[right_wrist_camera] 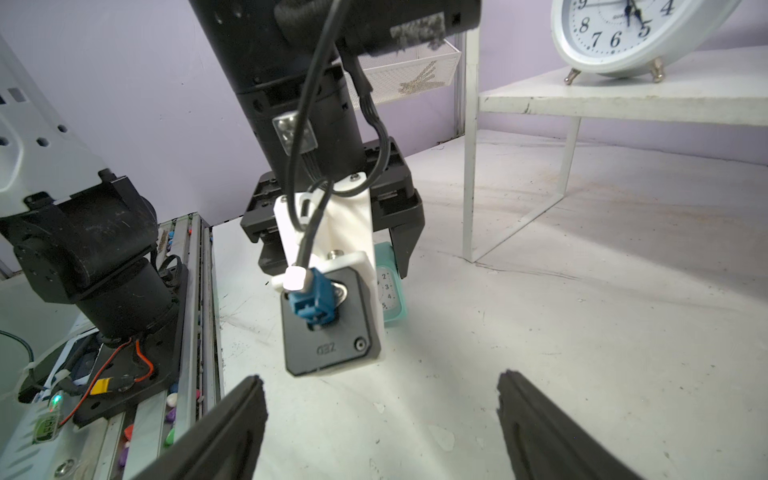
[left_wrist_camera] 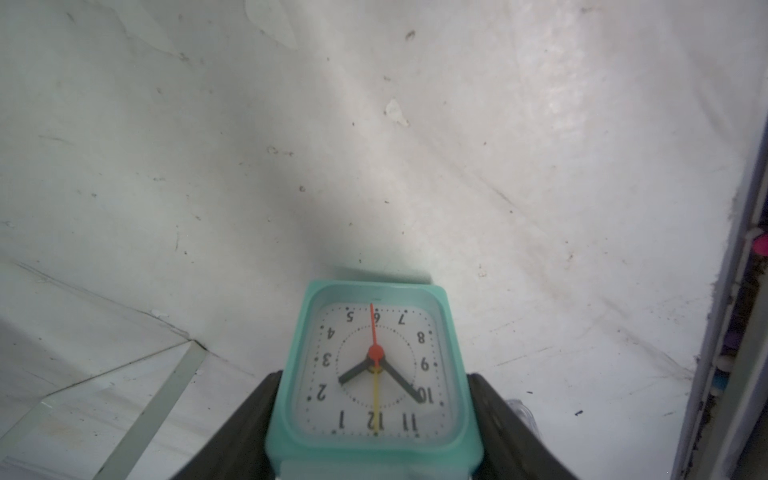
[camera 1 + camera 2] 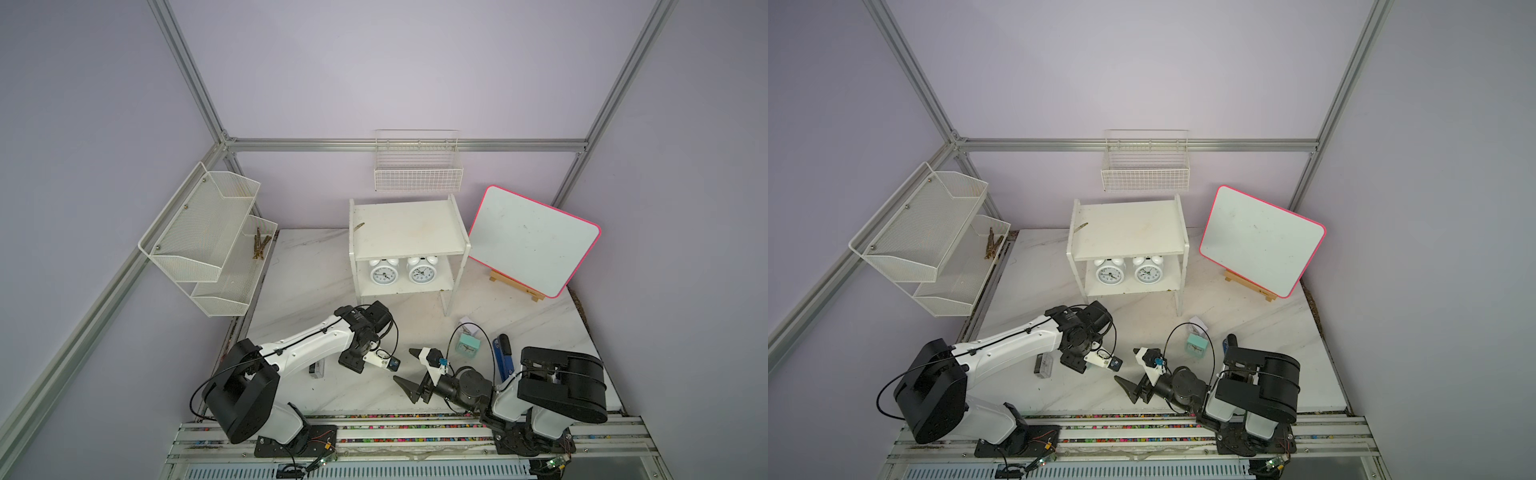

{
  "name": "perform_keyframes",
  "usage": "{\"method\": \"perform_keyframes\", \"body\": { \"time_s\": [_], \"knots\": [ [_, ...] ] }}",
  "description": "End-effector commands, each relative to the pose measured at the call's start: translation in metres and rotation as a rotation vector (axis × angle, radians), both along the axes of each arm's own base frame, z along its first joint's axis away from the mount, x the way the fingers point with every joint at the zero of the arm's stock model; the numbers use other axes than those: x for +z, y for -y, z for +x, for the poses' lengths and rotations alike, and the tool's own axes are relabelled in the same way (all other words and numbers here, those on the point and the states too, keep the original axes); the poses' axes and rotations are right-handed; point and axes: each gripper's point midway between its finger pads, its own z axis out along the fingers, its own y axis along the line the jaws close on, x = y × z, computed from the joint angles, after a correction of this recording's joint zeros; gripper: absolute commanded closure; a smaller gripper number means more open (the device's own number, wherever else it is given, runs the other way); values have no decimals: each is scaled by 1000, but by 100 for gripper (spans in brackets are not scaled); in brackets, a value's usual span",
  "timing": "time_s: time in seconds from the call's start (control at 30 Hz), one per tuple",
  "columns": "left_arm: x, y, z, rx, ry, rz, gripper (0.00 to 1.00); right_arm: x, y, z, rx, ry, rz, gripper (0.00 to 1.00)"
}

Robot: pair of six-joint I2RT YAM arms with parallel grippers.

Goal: Place the alarm clocks on the shelf by style
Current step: Pick up the alarm from the center of the board.

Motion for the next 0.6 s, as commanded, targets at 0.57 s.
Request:
{"method": "perform_keyframes", "body": {
  "time_s": [0.57],
  "knots": [
    [72, 14, -16, 103, 14, -320, 8, -9, -29, 6, 18, -116, -113, 2]
  ]
}}
